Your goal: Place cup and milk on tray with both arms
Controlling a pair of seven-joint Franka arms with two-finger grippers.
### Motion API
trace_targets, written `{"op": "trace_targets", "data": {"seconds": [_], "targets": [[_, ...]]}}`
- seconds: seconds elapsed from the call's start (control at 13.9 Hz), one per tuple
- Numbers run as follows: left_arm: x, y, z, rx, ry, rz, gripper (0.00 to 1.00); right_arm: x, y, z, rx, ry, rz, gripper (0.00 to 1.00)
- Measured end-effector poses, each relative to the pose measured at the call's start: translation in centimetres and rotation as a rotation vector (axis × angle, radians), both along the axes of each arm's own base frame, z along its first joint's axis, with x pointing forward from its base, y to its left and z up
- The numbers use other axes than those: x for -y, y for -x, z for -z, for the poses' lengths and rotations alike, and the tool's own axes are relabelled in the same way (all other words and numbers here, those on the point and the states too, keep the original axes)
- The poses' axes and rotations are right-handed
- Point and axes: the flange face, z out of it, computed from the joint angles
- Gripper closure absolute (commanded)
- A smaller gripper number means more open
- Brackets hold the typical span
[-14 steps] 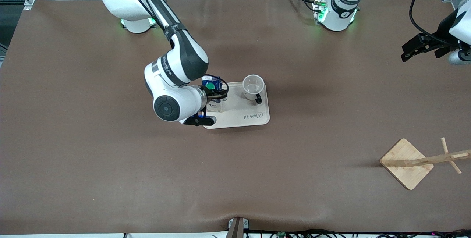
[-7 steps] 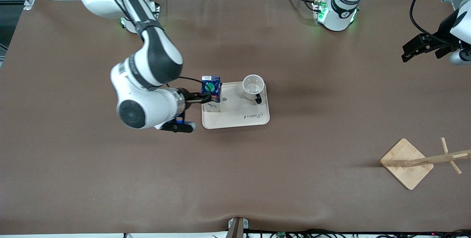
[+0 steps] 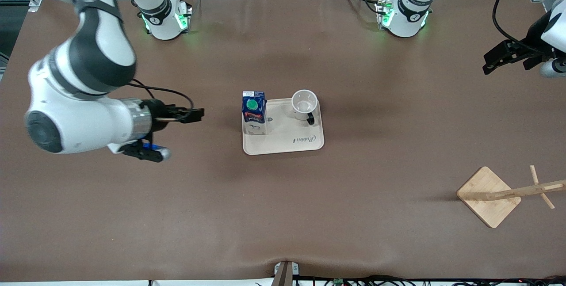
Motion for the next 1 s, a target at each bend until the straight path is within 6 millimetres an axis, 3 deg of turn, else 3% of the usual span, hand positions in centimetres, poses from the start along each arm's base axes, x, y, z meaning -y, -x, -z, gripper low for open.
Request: {"op": "trace_targets", "data": {"seconds": [0.14,0.43,0.57,0.79,1.0], "targets": [[0.0,0.0,0.0,-0.001,0.0,0.001,0.0,4.9,-0.1,-2.6,0.039,-0.035,-0.002,0.0],[0.2,0.2,0.1,-0.013,-0.001,0.003,0.0,17.5,1.4,-7.8,0.143,0.054,0.002,0.0],[0.3,0.2,0.1,-0.014,-0.001,0.005,0.0,20.2,2.4,-9.6,0.186,0.214,-0.034,0.0],[0.5,0.2,0.1,-0.014,-0.001,0.009,0.0,21.6,2.2,-11.8,0.326,0.345,-0.039,0.0],[0.5,0.2,0.1,-0.014,-0.001,0.01,0.0,25.2,4.5,-11.1,0.452,0.322,-0.111,0.0]]}}
